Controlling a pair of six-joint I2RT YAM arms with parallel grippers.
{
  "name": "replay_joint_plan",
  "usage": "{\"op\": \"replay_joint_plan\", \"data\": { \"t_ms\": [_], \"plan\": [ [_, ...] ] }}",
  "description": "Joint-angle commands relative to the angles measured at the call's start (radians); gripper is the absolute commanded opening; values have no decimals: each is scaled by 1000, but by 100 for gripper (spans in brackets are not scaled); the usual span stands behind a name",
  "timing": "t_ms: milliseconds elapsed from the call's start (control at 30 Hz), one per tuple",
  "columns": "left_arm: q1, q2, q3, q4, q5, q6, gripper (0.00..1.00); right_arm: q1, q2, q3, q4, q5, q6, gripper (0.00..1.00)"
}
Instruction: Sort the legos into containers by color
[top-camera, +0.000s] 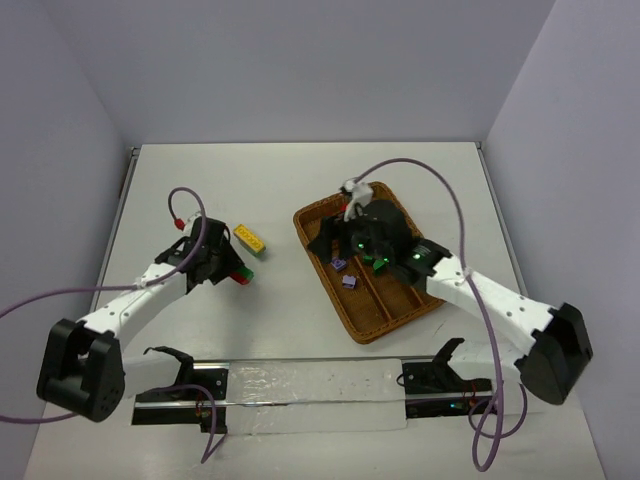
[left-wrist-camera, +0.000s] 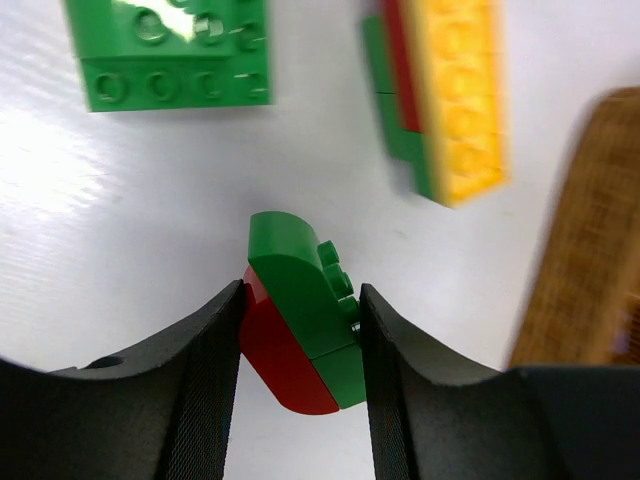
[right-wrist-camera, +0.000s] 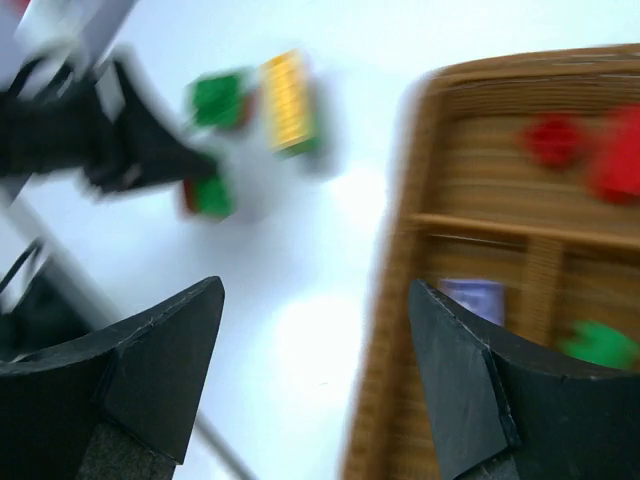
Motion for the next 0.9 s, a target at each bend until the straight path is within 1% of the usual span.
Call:
{"op": "replay_joint_plan", "data": {
  "t_ms": [0, 167, 233, 433, 633, 733, 867],
  "plan": [
    [-2, -129, 22, 90, 83, 12, 13, 92, 176, 78, 112, -294, 1, 83],
    [-5, -153, 47, 74, 119, -4, 12, 132, 333, 103, 316, -384, 137, 84],
    [-5, -156, 49, 69, 120, -6, 12, 143, 381, 125, 366, -396, 178, 84],
    [-5, -177, 63, 40, 116, -1, 12, 152, 509, 202, 404, -347, 246, 84],
    [-5, -207, 77, 8, 105, 9, 13, 154, 591, 263, 420, -324, 276, 83],
    [-5, -206, 92, -6, 103, 17, 13, 153, 630, 297, 411, -334, 284, 80],
    [-5, -217, 88, -5, 110, 16, 13, 154, 674, 304, 445, -352, 309, 75]
  ]
}}
